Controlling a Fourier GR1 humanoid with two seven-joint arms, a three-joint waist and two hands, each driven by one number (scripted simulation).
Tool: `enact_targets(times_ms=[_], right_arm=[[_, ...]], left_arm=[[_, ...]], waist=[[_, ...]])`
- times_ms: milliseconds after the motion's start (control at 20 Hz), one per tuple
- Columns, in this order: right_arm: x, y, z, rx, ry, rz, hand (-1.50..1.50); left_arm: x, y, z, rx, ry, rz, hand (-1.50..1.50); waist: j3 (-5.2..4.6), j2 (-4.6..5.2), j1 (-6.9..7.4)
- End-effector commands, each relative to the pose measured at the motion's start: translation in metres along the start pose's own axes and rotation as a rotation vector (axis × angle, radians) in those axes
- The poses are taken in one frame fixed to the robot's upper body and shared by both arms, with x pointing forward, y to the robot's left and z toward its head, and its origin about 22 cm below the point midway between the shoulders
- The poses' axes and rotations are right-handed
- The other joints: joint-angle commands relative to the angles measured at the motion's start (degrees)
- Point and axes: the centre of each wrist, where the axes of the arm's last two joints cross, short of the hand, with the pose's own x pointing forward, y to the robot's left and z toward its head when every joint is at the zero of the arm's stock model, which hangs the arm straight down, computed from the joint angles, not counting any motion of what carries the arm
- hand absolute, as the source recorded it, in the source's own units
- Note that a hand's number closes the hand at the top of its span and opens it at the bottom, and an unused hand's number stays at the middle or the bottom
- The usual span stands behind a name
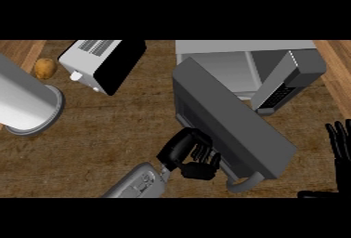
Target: Pick up the milk, place it into the microwave and close the microwave
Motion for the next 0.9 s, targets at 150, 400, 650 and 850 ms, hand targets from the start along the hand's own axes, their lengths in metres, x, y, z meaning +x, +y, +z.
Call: enact_targets(times_ms=[150,400,650,850], right_arm=[[0.02,0.023,-0.029,0.124,-0.041,-0.068,-1.5],[0.036,0.023,-0.06,0.224,-0.081,-0.116,-1.5],[0.045,0.028,-0.072,0.3,-0.104,-0.142,-1.5],[0.052,0.037,-0.078,0.353,-0.127,-0.163,-1.5]], left_arm=[[-0.007,-0.024,-0.016,-0.072,0.117,-0.027,1.5],[0.018,-0.009,-0.039,-0.005,0.033,0.057,-1.5],[0.034,-0.001,-0.051,0.067,-0.067,0.132,1.5],[0.05,0.014,-0.068,0.111,-0.103,0.149,1.5]], waist=[[-0.1,0.75,-3.57],[-0.22,1.46,-6.0],[-0.34,2.25,-9.22],[-0.29,2.54,-12.25]])
